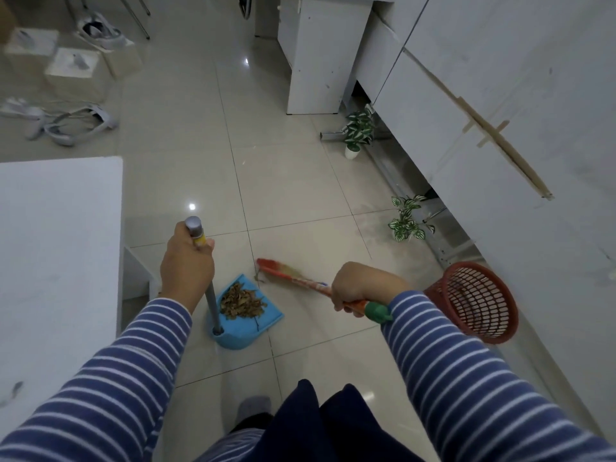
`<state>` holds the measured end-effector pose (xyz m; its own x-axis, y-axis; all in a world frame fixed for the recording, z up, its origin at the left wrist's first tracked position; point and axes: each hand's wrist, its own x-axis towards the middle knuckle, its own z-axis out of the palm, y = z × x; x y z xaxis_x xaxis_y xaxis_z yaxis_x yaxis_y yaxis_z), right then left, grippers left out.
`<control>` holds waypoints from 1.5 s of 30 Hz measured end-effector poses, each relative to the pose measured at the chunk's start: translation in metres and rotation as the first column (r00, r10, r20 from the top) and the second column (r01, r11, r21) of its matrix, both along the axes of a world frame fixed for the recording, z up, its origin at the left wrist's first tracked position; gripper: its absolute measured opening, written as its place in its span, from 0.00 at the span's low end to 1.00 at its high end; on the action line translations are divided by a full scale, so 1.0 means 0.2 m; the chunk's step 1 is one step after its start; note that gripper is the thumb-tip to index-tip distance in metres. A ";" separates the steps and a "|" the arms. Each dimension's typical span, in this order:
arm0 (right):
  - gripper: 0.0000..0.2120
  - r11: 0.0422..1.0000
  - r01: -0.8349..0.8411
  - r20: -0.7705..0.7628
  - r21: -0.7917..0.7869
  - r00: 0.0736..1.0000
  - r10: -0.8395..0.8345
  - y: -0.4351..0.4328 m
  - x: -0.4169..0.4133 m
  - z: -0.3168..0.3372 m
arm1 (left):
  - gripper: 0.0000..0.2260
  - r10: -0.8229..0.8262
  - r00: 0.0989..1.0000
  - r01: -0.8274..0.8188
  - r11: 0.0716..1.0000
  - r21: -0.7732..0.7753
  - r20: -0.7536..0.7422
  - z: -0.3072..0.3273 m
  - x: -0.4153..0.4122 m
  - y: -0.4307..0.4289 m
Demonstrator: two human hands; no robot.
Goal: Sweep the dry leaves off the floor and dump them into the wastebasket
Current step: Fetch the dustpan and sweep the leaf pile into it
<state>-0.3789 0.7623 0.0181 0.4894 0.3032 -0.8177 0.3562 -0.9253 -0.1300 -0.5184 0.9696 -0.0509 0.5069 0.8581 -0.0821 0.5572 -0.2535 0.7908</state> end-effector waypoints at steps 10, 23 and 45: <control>0.11 0.998 -0.055 -0.093 -0.026 0.994 0.053 -0.12 0.02 0.27 | 0.09 0.008 1.000 -0.008 1.000 -0.001 -0.009 -0.01 0.03 0.01; 0.10 1.000 -0.007 -0.021 -0.018 1.000 0.007 -0.15 -0.05 -0.08 | 0.08 0.046 0.999 -0.046 0.999 -0.001 -0.021 -0.03 -0.02 -0.12; 0.10 0.999 0.027 -0.035 0.044 0.999 -0.026 -0.58 -0.13 -0.03 | 0.06 0.118 0.993 -0.118 0.993 -0.001 0.031 -0.05 -0.35 -0.55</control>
